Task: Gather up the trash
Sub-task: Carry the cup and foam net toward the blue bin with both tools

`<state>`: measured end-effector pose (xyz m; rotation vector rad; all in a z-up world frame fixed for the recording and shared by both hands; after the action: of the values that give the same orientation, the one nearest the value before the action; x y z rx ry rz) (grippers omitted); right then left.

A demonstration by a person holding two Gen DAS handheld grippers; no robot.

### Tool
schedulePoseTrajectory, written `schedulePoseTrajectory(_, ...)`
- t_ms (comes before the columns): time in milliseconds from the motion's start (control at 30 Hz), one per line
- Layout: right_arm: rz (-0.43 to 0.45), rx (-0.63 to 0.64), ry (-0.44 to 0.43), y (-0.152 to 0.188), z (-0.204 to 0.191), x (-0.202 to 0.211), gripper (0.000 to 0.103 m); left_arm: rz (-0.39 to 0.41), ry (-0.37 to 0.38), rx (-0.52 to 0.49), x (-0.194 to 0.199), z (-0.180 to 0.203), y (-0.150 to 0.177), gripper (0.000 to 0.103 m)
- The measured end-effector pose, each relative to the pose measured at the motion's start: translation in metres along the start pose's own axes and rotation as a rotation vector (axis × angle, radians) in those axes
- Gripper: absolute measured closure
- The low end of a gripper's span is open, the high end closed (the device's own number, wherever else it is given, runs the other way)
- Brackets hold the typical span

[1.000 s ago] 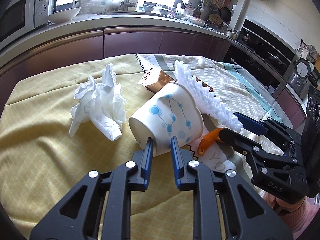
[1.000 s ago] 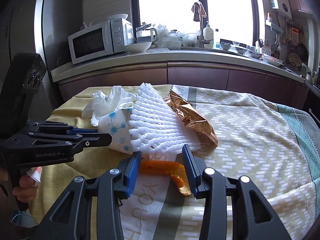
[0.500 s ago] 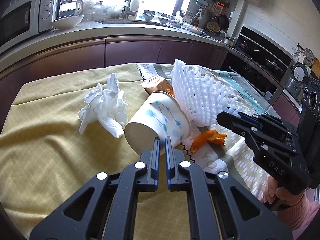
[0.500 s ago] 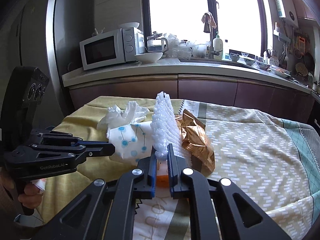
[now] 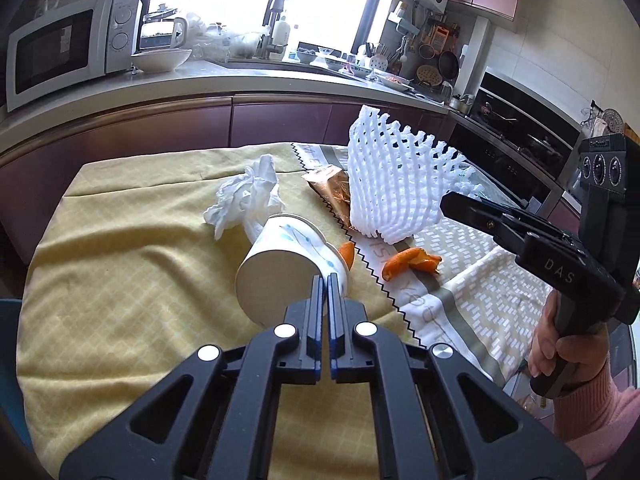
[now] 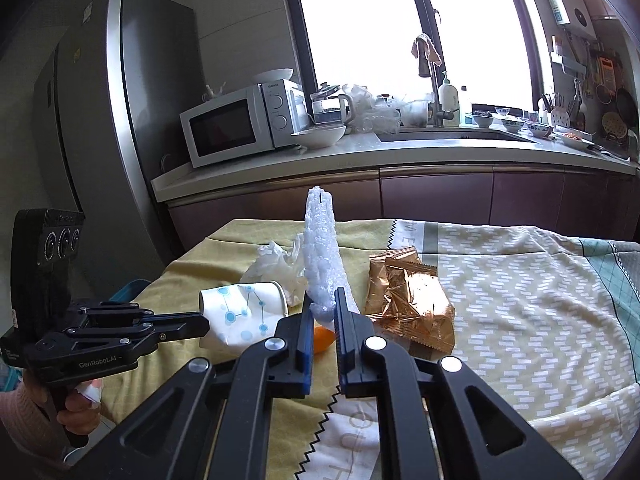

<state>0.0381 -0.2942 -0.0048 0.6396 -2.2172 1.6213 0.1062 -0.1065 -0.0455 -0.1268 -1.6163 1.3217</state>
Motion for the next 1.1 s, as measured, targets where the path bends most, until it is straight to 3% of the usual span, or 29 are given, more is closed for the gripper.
schedulePoseTrajectory(1100,-0.131,0.093,-0.325,0.016,-0.122,-0.040,0.095,0.112,-0.265,0.167,0.139,-0.088,0.058,0.100)
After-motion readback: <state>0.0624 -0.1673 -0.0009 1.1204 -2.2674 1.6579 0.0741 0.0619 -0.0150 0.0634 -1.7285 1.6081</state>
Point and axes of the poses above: each gripper's, at about its wrist camera, not at the fingertips, and x roughly against the way its jaws point, z to its right, y to its underside, the point moved 3 cm from there along -x, roughly the way its jaws point, and after that the axes turned 10 degrees about -x, right-handed, at the moved point
